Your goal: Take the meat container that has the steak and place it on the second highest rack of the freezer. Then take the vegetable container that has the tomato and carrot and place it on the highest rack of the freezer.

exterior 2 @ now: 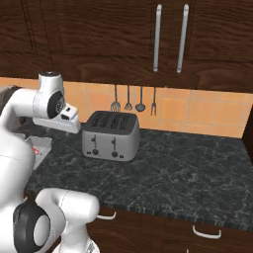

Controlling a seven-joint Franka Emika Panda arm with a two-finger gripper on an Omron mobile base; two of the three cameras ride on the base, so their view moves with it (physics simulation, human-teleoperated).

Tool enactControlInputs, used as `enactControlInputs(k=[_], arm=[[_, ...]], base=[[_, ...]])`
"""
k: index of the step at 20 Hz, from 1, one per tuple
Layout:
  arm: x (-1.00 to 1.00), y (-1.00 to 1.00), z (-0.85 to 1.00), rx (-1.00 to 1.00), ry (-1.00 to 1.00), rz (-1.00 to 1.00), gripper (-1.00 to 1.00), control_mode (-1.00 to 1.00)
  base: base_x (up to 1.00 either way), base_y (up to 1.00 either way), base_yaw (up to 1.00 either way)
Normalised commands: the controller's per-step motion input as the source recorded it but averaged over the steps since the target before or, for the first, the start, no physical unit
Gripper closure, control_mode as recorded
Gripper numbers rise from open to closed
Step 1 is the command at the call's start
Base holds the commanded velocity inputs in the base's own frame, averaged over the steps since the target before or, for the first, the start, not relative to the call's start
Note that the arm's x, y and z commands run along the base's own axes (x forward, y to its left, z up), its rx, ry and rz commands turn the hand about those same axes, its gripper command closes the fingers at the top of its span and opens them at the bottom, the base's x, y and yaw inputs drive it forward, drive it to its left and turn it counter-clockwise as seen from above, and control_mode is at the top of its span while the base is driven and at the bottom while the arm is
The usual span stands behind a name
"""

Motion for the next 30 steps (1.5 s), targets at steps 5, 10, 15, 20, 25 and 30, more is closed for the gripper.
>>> enactControlInputs(k=[5,10,15,20,25,30], arm=[[-0.01,0.48,-0.41,0.04,0.19,-0.21,-1.00,-1.00],[0.00,0.26,-0.17,0.01,0.07,-0.12,-1.00,-1.00],[-0.06,0.37,-0.27,-0.03,0.00,0.38,-1.00,-1.00],[-0.24,0.51,-0.30,-0.08,-0.02,0.47,-1.00,-1.00],[-0.18,0.51,-0.28,-0.07,0.00,0.45,-1.00,-1.00],[-0.04,0.46,-0.29,-0.02,-0.06,0.43,-1.00,-1.00]], base=[[0.00,0.00,0.00],[0.00,0.00,0.00],[0.00,0.00,0.00],[0.00,0.00,0.00],[0.00,0.00,0.00],[0.00,0.00,0.00]])
